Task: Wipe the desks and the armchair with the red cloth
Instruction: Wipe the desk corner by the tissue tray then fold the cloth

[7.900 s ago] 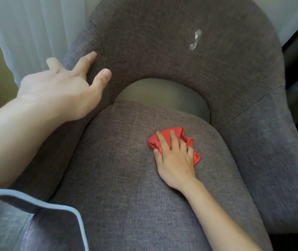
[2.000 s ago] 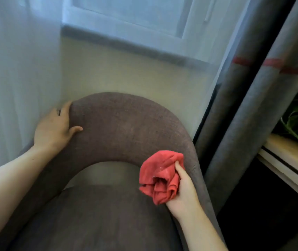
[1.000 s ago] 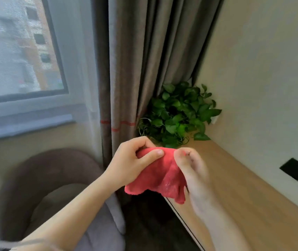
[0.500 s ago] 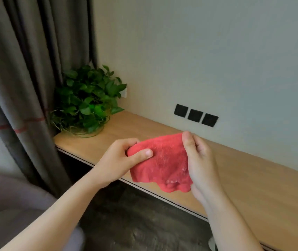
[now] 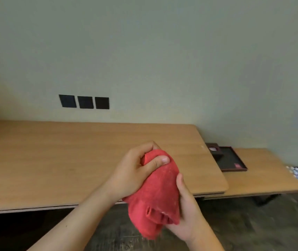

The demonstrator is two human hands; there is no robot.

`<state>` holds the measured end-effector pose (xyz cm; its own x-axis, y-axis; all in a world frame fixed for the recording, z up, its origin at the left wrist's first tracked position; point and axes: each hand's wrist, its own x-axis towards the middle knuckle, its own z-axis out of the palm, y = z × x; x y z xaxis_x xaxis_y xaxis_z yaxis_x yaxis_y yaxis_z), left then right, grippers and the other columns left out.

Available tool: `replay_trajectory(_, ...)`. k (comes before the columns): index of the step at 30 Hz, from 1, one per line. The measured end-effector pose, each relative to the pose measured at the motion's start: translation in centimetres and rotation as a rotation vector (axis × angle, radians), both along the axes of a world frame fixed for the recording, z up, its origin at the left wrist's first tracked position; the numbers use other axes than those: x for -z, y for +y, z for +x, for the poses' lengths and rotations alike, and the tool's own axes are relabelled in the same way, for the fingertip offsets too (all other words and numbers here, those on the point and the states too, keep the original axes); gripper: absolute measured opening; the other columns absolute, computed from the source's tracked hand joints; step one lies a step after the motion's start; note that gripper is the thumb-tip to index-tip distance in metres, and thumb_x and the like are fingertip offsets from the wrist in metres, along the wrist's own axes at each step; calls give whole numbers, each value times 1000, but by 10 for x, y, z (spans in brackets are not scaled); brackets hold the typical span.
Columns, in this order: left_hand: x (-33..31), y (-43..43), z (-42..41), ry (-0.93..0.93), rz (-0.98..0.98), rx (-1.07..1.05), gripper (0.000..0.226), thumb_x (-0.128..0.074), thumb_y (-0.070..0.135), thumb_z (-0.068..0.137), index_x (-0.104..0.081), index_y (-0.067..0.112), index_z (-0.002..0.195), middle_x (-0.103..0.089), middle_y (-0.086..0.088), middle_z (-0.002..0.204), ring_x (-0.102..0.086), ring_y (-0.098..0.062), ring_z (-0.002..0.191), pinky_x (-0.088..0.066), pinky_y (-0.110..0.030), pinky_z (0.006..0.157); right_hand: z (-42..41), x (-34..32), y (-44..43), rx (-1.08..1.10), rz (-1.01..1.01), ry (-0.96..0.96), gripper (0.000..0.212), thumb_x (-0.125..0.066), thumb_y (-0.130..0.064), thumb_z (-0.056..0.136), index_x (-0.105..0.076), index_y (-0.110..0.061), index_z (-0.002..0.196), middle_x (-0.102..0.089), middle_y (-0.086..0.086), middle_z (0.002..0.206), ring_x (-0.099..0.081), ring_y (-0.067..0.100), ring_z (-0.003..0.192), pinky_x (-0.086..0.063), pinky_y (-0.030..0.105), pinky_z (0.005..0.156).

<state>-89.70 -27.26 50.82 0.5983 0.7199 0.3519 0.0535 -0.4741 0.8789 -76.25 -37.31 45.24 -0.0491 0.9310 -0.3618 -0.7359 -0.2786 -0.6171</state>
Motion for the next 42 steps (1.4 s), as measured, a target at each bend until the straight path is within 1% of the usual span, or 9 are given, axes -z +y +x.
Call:
replay_trajectory(6, 29, 11, 106, 67, -9, -86, 40, -58, 69, 80, -65, 29, 82, -70, 10, 75, -66, -7, 71, -52, -29, 65, 112, 2, -13, 216, -50, -62, 56, -77, -47, 77, -71, -12, 120, -66, 22, 129, -64, 39, 117, -56, 53, 91)
replay_trajectory(14, 88, 72, 195, 196, -29, -158, 64, -38, 82, 83, -50, 24, 58, -48, 11, 51, -46, -6, 50, -35, -23, 53, 194, 37, 21, 265, -83, 37, 62, -66, -52, 89, -62, -5, 131, -59, 24, 137, -58, 41, 125, -52, 53, 96)
replay_trajectory(22, 172, 162, 267, 423, -187, -19, 35, -45, 40, 104, -59, 27, 74, -61, 8, 64, -56, 0, 52, -45, -31, 62, 286, 84, 71, 548, -325, -90, 66, -51, -59, 92, -68, -4, 123, -65, 23, 130, -65, 36, 117, -50, 50, 95)
replay_trajectory(24, 193, 183, 285, 503, -206, 32, 35, -43, 39, 105, -63, 20, 83, -66, 8, 76, -60, -1, 63, -46, -30, 68, 314, 92, 77, 641, -376, -111, 65, -50, -58, 93, -66, -5, 126, -65, 22, 130, -63, 34, 119, -47, 50, 100)
replay_trajectory(27, 221, 205, 311, 702, -156, 100, 40, -40, 41, 105, -63, 9, 99, -68, -7, 100, -62, -24, 93, -46, -36, 80, 351, 101, 88, 725, -386, -97, 63, -47, -55, 95, -64, -4, 127, -64, 23, 131, -62, 33, 121, -44, 49, 104)
replay_trajectory(31, 252, 220, 339, 823, -215, 139, 45, -38, 47, 104, -57, 15, 128, -59, -8, 131, -55, -25, 119, -42, -35, 98, 392, 106, 109, 766, -378, -81, 65, -39, -55, 99, -66, -1, 125, -64, 26, 129, -62, 36, 119, -40, 51, 107)
replay_trajectory(34, 279, 229, 361, 872, -166, 128, 58, -37, 54, 102, -43, 18, 148, -42, -6, 153, -41, -23, 139, -34, -34, 111, 430, 116, 133, 738, -400, -146, 63, -39, -55, 99, -62, -5, 130, -63, 23, 132, -63, 31, 116, -47, 46, 98)
replay_trajectory(37, 305, 236, 386, 989, -67, 78, 71, -31, 62, 99, -19, 26, 159, -7, -6, 169, -3, -22, 155, -13, -39, 122, 467, 127, 159, 703, -402, -219, 62, -43, -57, 97, -59, -9, 133, -64, 19, 132, -64, 29, 113, -51, 43, 90)
replay_trajectory(42, 341, 246, 411, 1178, 147, -134, 87, 10, 80, 79, 15, 38, 155, 21, -9, 165, 19, -28, 152, 4, -46, 124, 523, 153, 206, 606, -360, -379, 60, -48, -60, 93, -64, -15, 129, -71, 12, 124, -72, 21, 105, -59, 33, 73)
